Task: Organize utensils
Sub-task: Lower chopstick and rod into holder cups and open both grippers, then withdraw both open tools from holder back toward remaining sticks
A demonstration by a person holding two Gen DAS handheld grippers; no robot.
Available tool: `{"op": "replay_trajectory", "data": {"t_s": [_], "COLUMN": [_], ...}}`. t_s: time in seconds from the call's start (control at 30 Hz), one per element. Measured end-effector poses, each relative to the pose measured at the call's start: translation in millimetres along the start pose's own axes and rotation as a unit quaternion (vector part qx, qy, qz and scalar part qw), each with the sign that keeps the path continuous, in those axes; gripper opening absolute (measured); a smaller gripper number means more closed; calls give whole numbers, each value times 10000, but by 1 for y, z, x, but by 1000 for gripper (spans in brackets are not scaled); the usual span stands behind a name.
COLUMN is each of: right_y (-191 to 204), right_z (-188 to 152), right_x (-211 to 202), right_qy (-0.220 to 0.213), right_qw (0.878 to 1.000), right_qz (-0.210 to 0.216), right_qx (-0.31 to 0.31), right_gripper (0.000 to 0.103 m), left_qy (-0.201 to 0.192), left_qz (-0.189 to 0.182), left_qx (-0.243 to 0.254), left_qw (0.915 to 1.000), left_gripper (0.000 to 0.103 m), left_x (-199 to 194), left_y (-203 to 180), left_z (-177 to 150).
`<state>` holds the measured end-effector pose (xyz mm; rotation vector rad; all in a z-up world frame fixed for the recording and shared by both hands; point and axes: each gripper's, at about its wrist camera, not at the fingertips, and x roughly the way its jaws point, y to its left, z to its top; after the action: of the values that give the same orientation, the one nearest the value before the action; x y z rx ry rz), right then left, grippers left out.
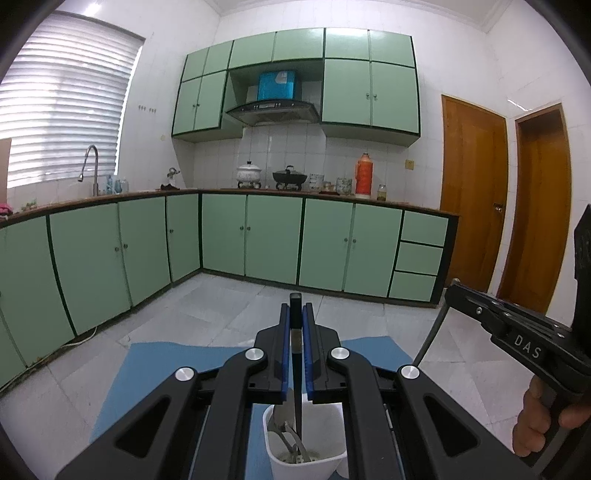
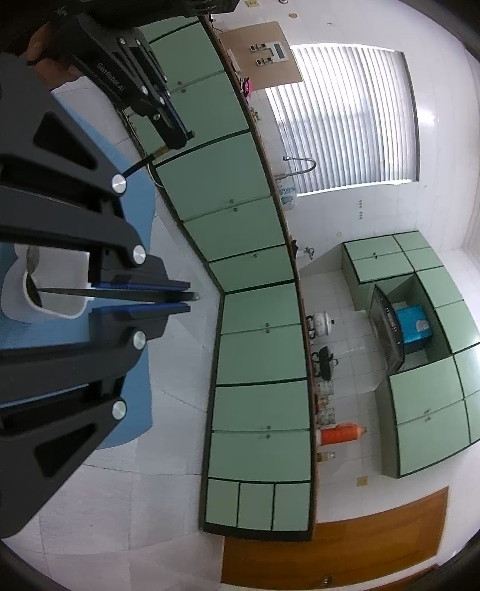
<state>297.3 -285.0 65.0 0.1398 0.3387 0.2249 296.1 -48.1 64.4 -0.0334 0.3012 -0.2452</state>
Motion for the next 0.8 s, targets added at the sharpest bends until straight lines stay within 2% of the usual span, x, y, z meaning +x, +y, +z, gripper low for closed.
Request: {"op": "replay_trajectory", "data": {"t_s": [0.23,0.4,0.47,0.5,0.57,0.63,0.7,0.77,0.8], "right_y": [-2,-4,-5,-6,-7,-8,-9,-8,-6], "right_z": [-13,-13,-13,-13,-13,-13,-13,-15,-17], "right_x": [1,-3,-6,-10,-18,-25,-33,-43,-49], "right_qy": [95,112,95,72,-25,-100,-133,-219,-284], "right_qw": [9999,9998,9998,9998,9997,9995,9995,9992,9989], "right_qz": [-120,-162,-165,-178,-228,-259,-263,-322,-363], "right_qx": [34,58,69,91,130,128,130,95,43], "right_gripper": [6,9,11,14,36,40,42,58,62], "left_qy": [168,129,100,83,31,-52,-97,-159,-209], "left_qz": [33,83,116,117,132,156,179,219,242], "left_qx": [-30,-45,-74,-110,-150,-179,-228,-250,-246], "left_qw": [9998,9999,9999,9998,9998,9997,9995,9993,9992], "left_gripper": [7,10,20,29,37,48,54,63,69], "left_x": [6,-1,-4,-6,-12,-20,-27,-36,-41], "left_y": [3,5,4,6,9,12,15,17,17], "left_z": [-9,-11,-10,-9,-9,-8,-8,-9,-10]}}
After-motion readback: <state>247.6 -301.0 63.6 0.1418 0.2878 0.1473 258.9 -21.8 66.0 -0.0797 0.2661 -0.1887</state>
